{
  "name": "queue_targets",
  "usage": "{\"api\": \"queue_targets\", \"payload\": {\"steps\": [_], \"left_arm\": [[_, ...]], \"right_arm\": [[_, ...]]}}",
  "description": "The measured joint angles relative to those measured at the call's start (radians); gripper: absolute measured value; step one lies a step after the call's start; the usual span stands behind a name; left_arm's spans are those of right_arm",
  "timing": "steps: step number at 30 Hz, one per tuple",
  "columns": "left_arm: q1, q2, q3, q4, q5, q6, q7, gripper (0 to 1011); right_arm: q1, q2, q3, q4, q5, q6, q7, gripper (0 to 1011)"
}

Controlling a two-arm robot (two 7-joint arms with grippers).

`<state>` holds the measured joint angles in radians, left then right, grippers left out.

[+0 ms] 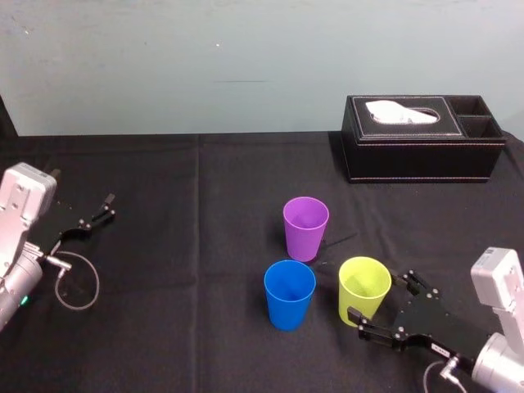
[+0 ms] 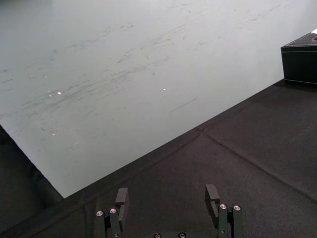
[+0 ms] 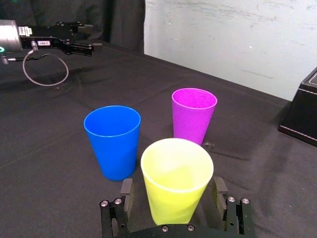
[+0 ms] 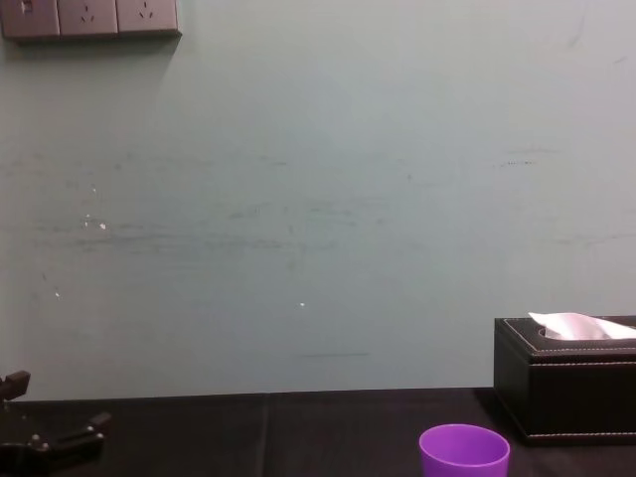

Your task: Stack the three plastic cups sequentially using one hand.

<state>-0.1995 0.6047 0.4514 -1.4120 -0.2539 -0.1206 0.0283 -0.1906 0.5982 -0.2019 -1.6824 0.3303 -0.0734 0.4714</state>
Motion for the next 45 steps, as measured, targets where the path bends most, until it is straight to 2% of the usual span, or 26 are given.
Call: {"api": "queue_targets", "payload": {"steps": [14, 20, 26, 28, 34, 45], "left_arm": [[0.000, 0.000, 0.000, 0.000, 0.000, 0.000, 0.000, 1010], [0.000, 0.000, 0.000, 0.000, 0.000, 0.000, 0.000, 1010], [0.000, 0.000, 0.000, 0.000, 0.000, 0.000, 0.000, 1010], [0.000, 0.000, 0.000, 0.000, 0.000, 0.000, 0.000, 1010], [0.000, 0.000, 0.000, 0.000, 0.000, 0.000, 0.000, 1010], [0.000, 0.000, 0.000, 0.000, 0.000, 0.000, 0.000, 1010]], "right_arm": [[0.076, -0.035, -0.039, 0.040, -0.025, 0.032, -0.015, 1003], [0.073, -0.034, -0.038, 0.039, -0.024, 0.031, -0.016, 999], [0.071, -0.033, -0.037, 0.038, -0.023, 0.029, -0.016, 890], [0.071, -0.033, -0.036, 0.038, -0.023, 0.028, -0.016, 824], [0.070, -0.033, -0.035, 0.037, -0.022, 0.026, -0.016, 771], [0.069, -0.032, -0.034, 0.036, -0.021, 0.025, -0.016, 749]]}}
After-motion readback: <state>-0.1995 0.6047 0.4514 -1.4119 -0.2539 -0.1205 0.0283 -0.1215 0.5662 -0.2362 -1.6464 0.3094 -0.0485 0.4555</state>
